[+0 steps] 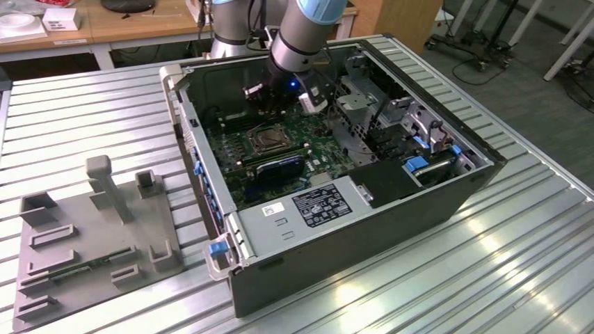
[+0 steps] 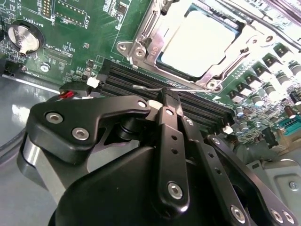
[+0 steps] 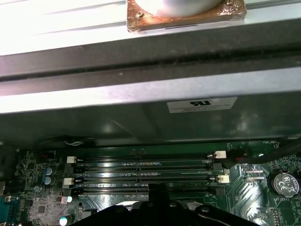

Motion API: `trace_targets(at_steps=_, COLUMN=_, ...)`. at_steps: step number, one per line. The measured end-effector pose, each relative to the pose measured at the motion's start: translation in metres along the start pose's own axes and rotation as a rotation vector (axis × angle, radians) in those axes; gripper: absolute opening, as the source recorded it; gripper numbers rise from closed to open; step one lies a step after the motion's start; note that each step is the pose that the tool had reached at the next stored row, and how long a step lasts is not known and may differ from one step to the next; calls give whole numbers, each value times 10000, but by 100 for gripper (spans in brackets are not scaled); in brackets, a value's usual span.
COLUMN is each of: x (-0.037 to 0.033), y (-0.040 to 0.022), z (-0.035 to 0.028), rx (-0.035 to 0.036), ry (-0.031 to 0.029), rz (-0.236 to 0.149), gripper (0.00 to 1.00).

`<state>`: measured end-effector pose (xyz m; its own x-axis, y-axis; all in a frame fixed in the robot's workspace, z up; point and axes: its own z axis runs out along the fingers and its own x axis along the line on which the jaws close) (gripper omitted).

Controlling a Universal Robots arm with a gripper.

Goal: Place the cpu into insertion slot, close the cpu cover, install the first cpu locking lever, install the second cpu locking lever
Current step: 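Install the first cpu locking lever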

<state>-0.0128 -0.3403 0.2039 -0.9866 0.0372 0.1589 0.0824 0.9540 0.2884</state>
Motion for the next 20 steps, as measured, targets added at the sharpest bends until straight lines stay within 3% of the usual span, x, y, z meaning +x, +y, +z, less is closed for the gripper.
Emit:
trace_targets(at_steps=10, x=-48, y=-6, z=25, rx=5, ry=61, rz=19, gripper=11)
trace_targets(at_steps=20, x=-47, y=0, z=28, rx=-1, ry=64, rz=45, gripper=11)
